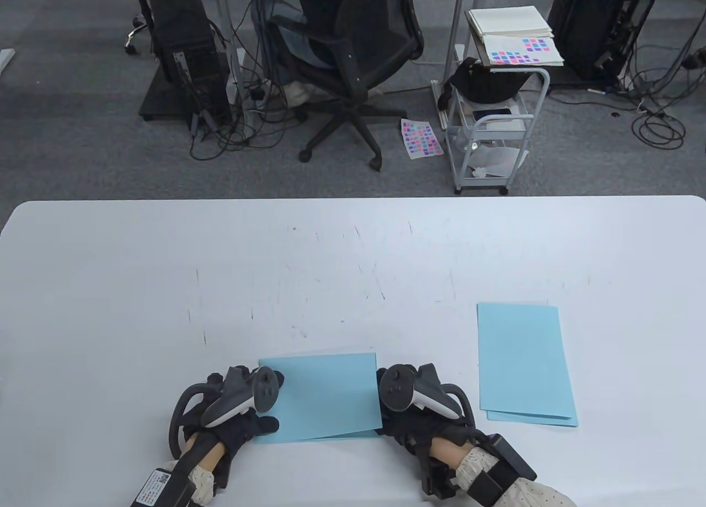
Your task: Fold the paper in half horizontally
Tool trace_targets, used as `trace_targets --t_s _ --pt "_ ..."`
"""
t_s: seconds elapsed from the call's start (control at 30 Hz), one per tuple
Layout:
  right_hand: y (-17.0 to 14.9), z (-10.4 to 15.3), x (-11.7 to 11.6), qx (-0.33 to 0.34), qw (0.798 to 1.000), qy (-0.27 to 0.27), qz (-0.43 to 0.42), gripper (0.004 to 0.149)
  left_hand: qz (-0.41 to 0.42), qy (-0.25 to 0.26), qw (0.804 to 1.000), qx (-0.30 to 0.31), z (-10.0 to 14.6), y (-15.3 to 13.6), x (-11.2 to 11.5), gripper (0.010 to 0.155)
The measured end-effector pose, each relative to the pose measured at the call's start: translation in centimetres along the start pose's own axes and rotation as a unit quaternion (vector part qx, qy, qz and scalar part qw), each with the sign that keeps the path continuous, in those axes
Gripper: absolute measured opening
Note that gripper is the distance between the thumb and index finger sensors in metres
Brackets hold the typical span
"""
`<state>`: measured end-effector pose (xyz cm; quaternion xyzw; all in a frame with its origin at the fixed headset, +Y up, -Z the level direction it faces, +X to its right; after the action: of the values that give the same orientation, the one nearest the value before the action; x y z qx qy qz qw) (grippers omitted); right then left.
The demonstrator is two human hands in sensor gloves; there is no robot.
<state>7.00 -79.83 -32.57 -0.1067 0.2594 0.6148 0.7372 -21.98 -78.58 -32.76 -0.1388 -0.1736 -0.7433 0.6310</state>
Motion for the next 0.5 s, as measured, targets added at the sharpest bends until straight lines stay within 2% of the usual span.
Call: trace_targets --t_s 0.13,0.5 --pt "0.0 0.0 0.0 0.0 1.0 0.0 0.0 0.067 0.012 -0.018 1.0 0.001 -0.23 -0.37 0.33 0.076" --pt "-0.06 0.01 0.01 0.0 1.0 -0.001 -0.002 0.067 0.006 -0.018 1.0 0.0 -0.13 -0.2 0.32 0.074"
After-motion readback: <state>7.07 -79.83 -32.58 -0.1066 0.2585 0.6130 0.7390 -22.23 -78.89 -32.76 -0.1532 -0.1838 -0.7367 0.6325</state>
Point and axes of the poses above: the tracker on the back of each hand, its own y axis roughly to the thumb side, its own z axis roughly from the fingertips to the wrist, x = y × z, the point moved 2 cm from there along -z, roughly from the wrist to the fingertips, and after that the axes turned 2 degrees about -x, right-handed, at the moved point
